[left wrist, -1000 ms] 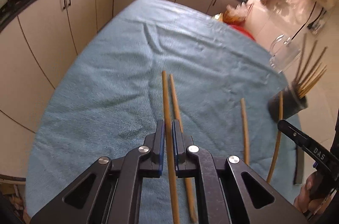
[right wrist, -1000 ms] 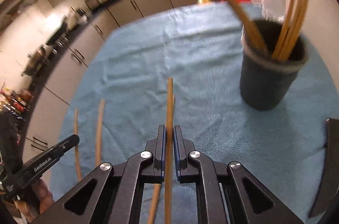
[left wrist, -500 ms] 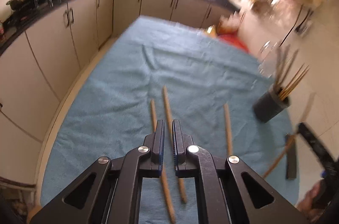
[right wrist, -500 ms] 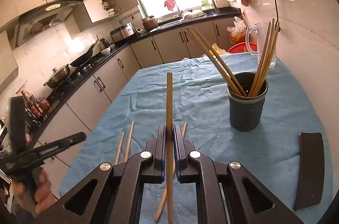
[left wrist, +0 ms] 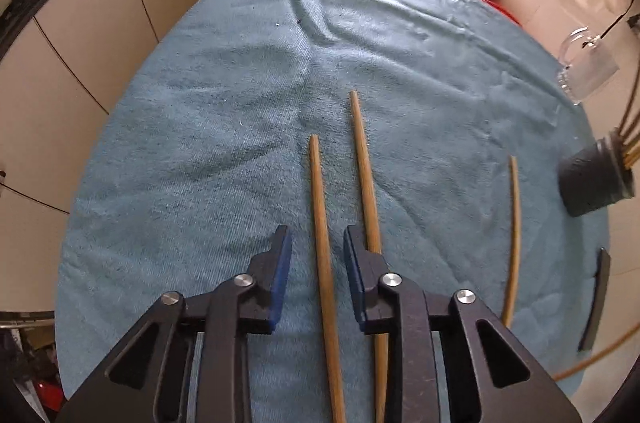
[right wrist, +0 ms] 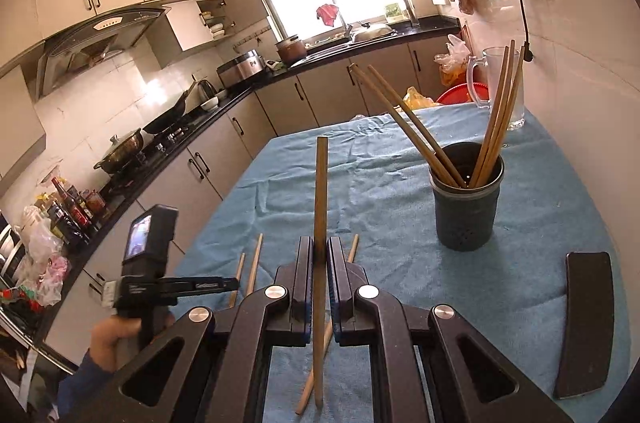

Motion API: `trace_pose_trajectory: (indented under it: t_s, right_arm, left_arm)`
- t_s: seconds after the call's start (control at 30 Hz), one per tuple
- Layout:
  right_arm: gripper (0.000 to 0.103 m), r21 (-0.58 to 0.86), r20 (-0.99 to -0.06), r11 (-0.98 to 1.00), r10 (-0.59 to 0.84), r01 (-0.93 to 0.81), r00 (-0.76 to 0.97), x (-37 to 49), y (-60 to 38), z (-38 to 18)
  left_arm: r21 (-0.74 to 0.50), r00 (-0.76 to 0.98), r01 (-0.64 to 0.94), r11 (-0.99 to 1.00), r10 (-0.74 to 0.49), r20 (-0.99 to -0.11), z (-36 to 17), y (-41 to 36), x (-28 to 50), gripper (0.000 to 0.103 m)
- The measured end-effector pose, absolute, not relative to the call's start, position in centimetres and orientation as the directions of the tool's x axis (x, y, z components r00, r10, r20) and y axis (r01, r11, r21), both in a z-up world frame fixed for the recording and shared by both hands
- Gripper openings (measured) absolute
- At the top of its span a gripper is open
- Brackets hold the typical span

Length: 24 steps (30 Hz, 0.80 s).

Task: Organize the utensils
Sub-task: 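Lift the right tool's chopstick upright toward the holder while the left tool carries its own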

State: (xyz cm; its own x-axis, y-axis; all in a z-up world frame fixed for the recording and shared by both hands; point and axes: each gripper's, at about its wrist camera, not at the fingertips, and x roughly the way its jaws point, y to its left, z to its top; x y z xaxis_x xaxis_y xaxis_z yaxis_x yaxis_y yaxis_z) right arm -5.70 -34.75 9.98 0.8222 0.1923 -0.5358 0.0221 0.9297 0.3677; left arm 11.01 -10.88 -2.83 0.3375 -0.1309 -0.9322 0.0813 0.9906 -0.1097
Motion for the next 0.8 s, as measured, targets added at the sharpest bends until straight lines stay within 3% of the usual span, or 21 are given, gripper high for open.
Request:
trace_pose_trajectory:
  t_s: [0.1, 0.23, 0.43, 0.8]
  right_arm:
    - [0.007, 0.371, -0.535, 0.928, 0.193, 0.024, 0.823, -5.6, -34.8, 9.9]
    - [0.007, 0.379, -0.535, 0.925, 0.199, 0.022, 0.821, -5.5, -34.7, 9.8]
    - [0.007, 0.379, -0.533, 0.925, 0.197, 0.025, 0.823, -5.6, -34.6, 9.9]
    - [0.007, 0.389, -0.487, 0.921, 0.179, 0.029, 0.855, -7.5, -35.3, 11.1]
  left_arm:
    - [-0.079, 0.354, 0.091, 0.993, -0.106, -0.929, -2.9, -11.3, 11.3, 0.025]
    - [-0.029, 0.387, 0.081, 0.996, -0.058, -0.920, -2.9, -11.5, 11.5, 0.007]
    - [-0.131, 0.428, 0.101, 0.986, -0.162, -0.889, -1.7, -10.2, 10.2, 0.006]
    - [-0.234, 0.652, 0.175, 0.956, -0.291, -0.700, 8.6, -9.1, 2.6, 0.006]
